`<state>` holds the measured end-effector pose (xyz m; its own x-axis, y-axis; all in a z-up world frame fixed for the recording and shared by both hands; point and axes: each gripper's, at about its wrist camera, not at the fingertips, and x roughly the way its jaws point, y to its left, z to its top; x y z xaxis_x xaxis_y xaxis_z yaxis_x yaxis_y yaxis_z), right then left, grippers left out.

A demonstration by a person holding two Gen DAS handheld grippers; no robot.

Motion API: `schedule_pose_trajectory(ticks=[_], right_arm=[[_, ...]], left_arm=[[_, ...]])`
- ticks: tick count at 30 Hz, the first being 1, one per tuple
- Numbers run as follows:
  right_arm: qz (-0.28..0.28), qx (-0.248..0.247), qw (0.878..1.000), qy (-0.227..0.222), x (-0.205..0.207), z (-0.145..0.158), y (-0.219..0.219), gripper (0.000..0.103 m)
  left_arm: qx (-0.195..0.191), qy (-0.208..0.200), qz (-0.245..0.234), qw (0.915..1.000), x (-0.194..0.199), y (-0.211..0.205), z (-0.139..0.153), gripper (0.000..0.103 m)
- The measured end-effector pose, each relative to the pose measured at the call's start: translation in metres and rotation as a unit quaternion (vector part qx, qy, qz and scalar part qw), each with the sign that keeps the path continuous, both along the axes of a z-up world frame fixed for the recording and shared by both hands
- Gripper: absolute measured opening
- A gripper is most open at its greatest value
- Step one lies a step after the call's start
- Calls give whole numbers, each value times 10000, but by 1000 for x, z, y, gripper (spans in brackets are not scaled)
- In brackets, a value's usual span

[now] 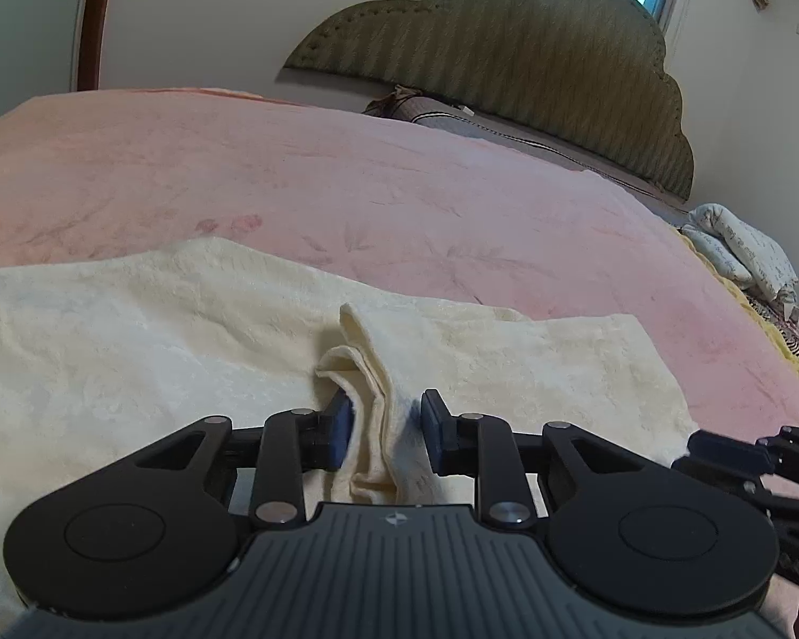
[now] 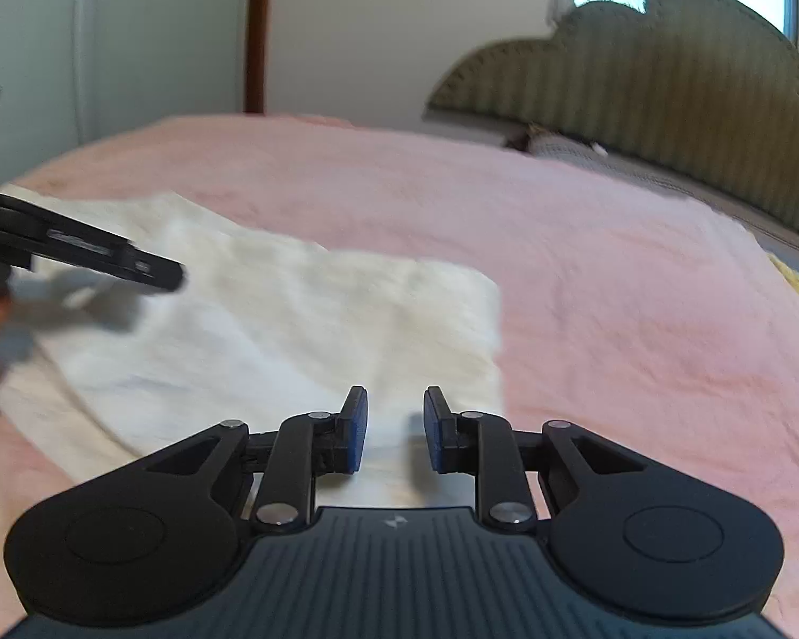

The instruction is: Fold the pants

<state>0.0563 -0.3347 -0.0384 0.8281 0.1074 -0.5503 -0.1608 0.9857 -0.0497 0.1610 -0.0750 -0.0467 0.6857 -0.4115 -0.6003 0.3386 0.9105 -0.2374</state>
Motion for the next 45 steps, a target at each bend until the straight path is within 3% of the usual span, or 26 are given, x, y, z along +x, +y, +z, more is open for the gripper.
schedule_pose_trajectory(ticks=[3,6,8,12,14,19,22,24,28,31,34,37,40,45], right_arm=[[649,420,9970,-12,-5,3,20,23],[1249,160,9916,304,2,-12,52,25],[1225,-186,9922,163,0,-13,65,25],[1469,385,9884,-30,-1,-1,70,25],[1607,232,9866,-147,-4,2,82,25],[2070,-161,9781,-173,-9,-8,113,25],[2130,-138,9769,-78,-6,-14,122,38],[2189,-153,9756,35,-8,-16,124,40],[2182,-43,9758,129,-8,-16,119,40],[2096,113,9776,169,-9,-12,114,41],[1914,379,9808,8,-9,-6,107,41],[1681,575,9841,5,-1,-5,104,41],[1757,550,9820,423,10,-16,111,50],[1669,136,9858,-107,-2,-1,133,50]], left_arm=[[-34,79,27,10000,-2,3,-3,33],[-57,90,99,9999,-7,12,-2,33],[13,79,149,9999,-10,20,0,33],[124,-52,648,9978,-14,39,8,32],[62,-92,803,9967,-10,48,14,32],[-615,-73,415,9972,1,49,32,42],[-1095,-147,-100,9938,9,35,36,60],[-971,-16,-352,9947,19,17,28,70],[-170,432,7,9989,42,-4,-4,62],[-452,214,137,9987,31,15,2,61],[-521,59,597,9968,20,44,11,66],[-268,-97,1027,9943,6,73,13,75],[206,63,1300,9913,-3,97,9,78],[197,-113,1461,9890,-27,132,17,79]])
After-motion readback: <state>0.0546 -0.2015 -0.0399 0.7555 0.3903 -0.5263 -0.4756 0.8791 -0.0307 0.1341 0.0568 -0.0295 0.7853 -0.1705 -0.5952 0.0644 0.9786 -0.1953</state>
